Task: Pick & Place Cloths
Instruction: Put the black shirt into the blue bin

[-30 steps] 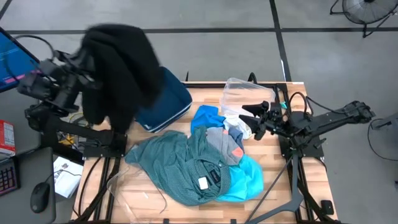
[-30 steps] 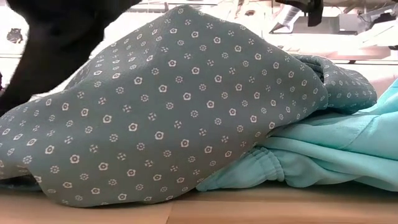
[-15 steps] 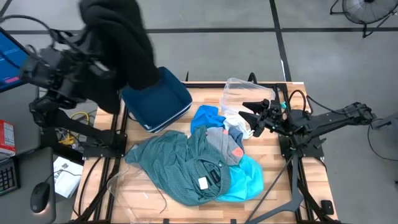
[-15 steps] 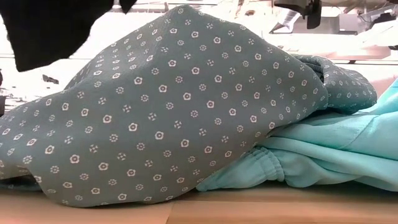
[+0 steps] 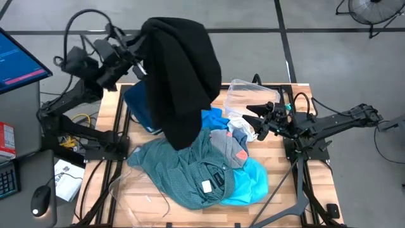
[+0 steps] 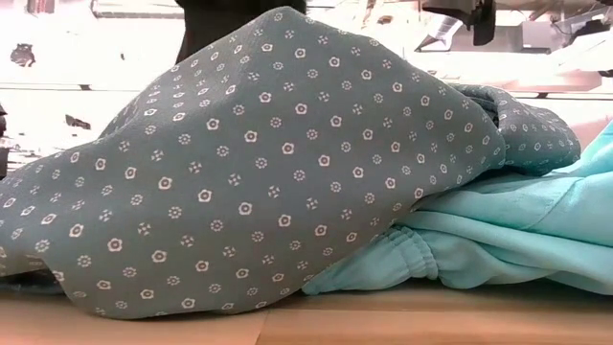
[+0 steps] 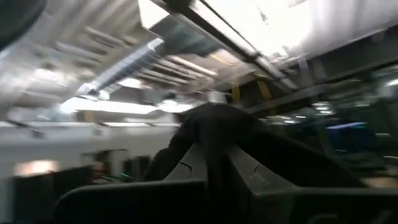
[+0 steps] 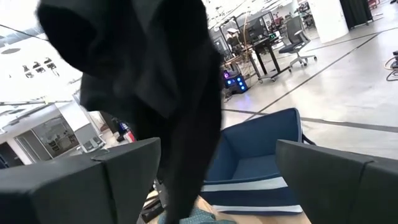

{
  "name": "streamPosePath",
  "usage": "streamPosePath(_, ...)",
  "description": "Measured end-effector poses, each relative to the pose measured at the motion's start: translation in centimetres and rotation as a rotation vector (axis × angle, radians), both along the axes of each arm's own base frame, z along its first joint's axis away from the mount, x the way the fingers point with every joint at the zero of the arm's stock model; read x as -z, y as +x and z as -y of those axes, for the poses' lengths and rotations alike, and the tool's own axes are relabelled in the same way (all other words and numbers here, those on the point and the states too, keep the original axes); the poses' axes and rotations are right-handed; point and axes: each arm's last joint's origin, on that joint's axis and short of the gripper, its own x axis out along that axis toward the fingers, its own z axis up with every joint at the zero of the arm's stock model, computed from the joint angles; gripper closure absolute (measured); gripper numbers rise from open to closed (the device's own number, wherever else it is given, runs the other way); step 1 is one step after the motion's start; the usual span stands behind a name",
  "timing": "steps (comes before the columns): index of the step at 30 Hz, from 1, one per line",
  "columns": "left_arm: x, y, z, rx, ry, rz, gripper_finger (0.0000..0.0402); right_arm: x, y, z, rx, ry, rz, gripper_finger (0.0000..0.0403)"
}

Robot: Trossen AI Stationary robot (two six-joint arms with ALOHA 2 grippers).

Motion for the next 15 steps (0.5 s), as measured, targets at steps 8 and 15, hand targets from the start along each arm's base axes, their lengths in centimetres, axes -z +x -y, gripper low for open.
streamPosePath(8, 0.4, -2.8, -4.2, 0.256, -0.041, -0.074, 0.0401, 0.2, 0.0, -0.5, -0.026, -0.003, -0.017, 0.0092)
streamPosePath(15, 1.8, -3.1, -6.5, 0.251, -0.079, -0.129, 0.0398, 0.2, 0.0, -0.5, -0.026, -0.004, -0.026, 0.0092)
